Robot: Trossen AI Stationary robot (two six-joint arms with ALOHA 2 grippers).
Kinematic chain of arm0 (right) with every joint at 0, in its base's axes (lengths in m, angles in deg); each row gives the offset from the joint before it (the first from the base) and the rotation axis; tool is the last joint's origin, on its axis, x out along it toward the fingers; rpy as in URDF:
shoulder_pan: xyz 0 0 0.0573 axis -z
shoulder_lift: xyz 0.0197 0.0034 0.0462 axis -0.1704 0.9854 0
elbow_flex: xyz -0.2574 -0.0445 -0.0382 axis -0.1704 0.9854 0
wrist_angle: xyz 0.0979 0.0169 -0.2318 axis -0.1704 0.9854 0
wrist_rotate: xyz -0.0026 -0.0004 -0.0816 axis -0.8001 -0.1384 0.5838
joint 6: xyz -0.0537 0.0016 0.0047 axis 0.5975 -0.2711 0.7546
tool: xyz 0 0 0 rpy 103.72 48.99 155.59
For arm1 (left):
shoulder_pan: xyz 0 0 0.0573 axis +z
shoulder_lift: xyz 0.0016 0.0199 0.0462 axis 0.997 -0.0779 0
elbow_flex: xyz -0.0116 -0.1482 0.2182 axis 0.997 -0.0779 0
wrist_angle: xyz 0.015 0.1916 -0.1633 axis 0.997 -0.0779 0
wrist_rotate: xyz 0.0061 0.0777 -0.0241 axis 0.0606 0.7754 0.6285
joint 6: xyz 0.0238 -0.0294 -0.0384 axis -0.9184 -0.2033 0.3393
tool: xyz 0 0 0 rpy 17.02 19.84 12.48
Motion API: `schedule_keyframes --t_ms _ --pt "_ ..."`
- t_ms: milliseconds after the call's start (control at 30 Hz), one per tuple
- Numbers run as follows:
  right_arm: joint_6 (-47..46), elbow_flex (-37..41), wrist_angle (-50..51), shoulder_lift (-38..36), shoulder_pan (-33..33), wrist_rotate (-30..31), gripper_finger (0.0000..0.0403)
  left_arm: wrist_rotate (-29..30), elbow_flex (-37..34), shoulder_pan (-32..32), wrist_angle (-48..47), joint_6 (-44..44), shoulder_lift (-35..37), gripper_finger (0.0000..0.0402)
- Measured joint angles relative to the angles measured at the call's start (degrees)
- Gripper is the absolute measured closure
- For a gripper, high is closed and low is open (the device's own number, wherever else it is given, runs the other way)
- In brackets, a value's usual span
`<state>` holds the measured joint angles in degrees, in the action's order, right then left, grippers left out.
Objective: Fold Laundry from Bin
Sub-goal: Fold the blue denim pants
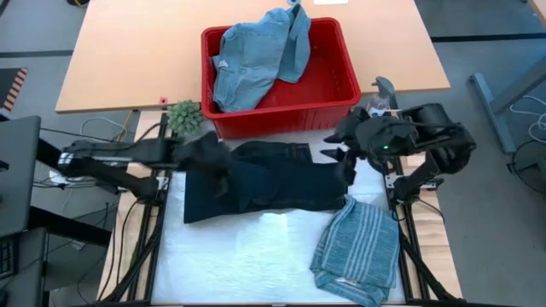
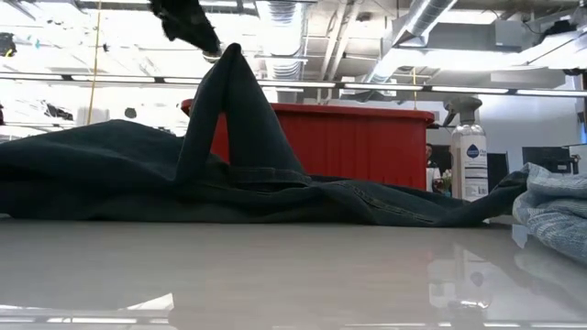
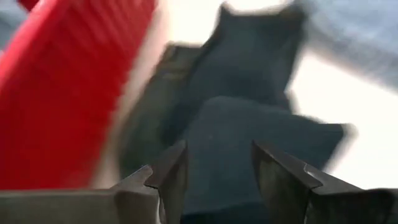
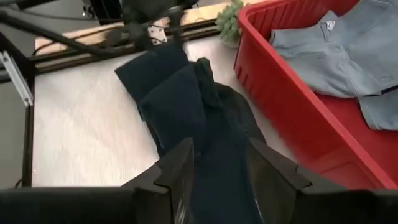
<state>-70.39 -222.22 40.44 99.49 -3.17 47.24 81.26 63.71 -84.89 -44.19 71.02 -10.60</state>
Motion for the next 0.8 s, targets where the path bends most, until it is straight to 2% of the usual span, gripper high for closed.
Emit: schedule_keyframes --t_ms 67,100,233,367,467,533,667,800 --pt "0.1 0.0 2.0 -0.5 -0.8 0.0 0.0232 -2.3 5.2 4.2 -3.5 -6.0 -5.1 0.0227" --pt "-0.1 0.0 3.4 -0.6 -1.2 -0.1 0.0232 -5.7 7.7 6.5 -3.8 -8.8 -7.3 0.0223" --pt "0.4 0.2 4.3 -0.8 -3.2 -0.6 0.0232 -26.9 16.0 17.9 -7.1 -18.4 -13.6 0.0200" --pt "2.1 0.2 4.4 -1.0 -5.0 -1.5 0.0232 -39.3 22.8 29.9 -15.1 -22.4 -20.3 0.0172" --pt "3.1 0.2 4.4 -1.1 -6.1 -1.5 0.0232 -48.0 26.7 36.0 -21.1 -23.6 -26.4 0.0155" --pt "3.2 0.2 4.4 -1.2 -6.2 -1.4 0.0232 -50.0 27.7 36.8 -22.8 -23.0 -30.8 0.0148" --pt "3.2 0.2 4.4 -1.3 -6.1 -1.3 0.0232 -56.4 27.9 36.3 -22.2 -22.4 -34.2 0.0143" --pt "3.2 0.2 4.4 -1.3 -6.1 -1.4 0.0232 -52.3 27.8 33.5 -23.9 -23.8 -34.7 0.0142"
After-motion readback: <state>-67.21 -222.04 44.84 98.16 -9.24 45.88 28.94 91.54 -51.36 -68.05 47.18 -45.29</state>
